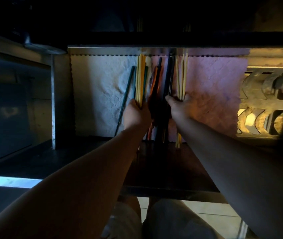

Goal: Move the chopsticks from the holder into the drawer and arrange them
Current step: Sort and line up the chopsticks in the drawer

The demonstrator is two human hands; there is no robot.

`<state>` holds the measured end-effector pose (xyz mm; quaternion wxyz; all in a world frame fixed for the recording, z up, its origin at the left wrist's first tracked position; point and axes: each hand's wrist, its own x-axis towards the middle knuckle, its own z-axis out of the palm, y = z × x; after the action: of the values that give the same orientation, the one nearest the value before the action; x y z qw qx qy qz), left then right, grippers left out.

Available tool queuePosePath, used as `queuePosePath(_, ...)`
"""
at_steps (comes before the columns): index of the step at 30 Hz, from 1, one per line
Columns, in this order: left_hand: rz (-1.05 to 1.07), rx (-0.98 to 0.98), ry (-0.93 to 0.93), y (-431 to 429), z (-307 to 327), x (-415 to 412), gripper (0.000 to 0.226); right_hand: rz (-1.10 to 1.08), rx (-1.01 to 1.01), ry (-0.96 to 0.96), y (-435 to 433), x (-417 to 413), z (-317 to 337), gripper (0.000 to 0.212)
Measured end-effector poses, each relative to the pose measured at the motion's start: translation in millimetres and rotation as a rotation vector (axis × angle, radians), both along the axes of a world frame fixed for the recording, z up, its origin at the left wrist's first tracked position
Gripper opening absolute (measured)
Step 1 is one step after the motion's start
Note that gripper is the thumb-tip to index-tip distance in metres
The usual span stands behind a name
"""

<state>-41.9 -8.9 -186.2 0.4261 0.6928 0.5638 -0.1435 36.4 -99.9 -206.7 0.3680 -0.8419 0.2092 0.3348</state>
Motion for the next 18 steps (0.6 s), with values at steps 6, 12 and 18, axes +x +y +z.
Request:
queuePosePath(6,-0.021,0.017,-0.002,6.1,3.2,-0.5,0.021,0.068,-0.002,-0.043,5.8,-9.6,1.0,0.023)
queuePosePath(12,-0.004,-0.028,-0.019,12.9,4.1,-5.2,0.016,0.096,-0.158,-0.114,-0.3,-3.1,6.0,0.032)
queuePosePath(18,0.005,-0.003,-0.023,23.4,1.4,-10.6,0.019,0.110,-0.189,-0.082,4.3,0.7,-2.1,0.042)
